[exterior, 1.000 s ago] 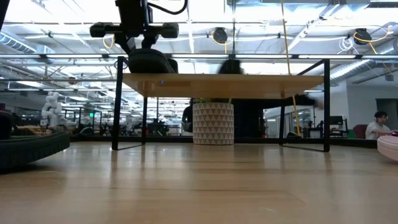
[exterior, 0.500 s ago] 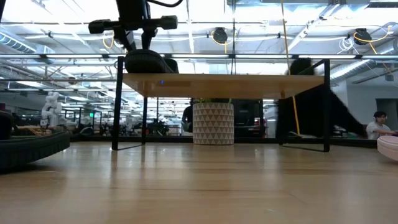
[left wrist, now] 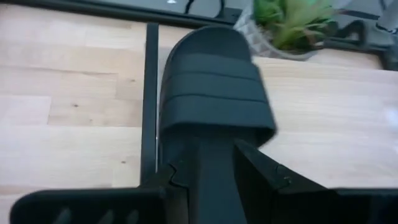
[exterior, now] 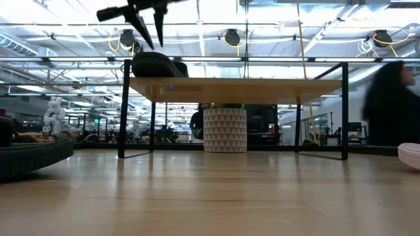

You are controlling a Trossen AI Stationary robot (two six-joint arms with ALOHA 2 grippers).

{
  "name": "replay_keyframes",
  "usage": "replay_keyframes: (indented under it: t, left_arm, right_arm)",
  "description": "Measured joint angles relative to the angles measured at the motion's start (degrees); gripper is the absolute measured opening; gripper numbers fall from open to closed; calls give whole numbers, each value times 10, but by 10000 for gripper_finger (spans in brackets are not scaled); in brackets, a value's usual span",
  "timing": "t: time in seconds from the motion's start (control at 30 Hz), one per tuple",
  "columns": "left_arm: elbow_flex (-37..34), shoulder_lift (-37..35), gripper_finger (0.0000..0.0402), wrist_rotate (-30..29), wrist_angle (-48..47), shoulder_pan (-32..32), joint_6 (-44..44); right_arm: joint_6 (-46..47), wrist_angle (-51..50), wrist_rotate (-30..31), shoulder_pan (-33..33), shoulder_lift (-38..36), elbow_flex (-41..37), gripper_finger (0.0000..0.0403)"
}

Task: Pick and place slides into the shelf
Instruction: Put the black slipper on the shelf

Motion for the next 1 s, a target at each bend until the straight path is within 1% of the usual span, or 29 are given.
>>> replay_keyframes:
  t: [0.13,0.23,0.3,0.4,0.47,0.77,0.87,1.0]
  left_arm:
    - [6,-16,88,-1,28,-17,27]
    - [6,-18,88,13,59,-40,66]
    - [6,-16,88,41,69,-59,100]
    - [6,-14,88,98,88,-90,156]
    - [6,-12,88,126,88,-116,174]
    - [5,-12,88,138,88,-239,171]
    - [5,-12,88,141,88,-273,152]
    - [-3,-12,88,153,81,-303,114]
  right_arm:
    - [0,0,0,0,0,0,220]
    - [0,0,0,0,0,0,220]
    - [0,0,0,0,0,0,220]
    - [0,0,0,0,0,0,220]
    - [0,0,0,0,0,0,220]
    - [0,0,0,0,0,0,220]
    - [0,0,0,0,0,0,220]
    - [0,0,0,0,0,0,220]
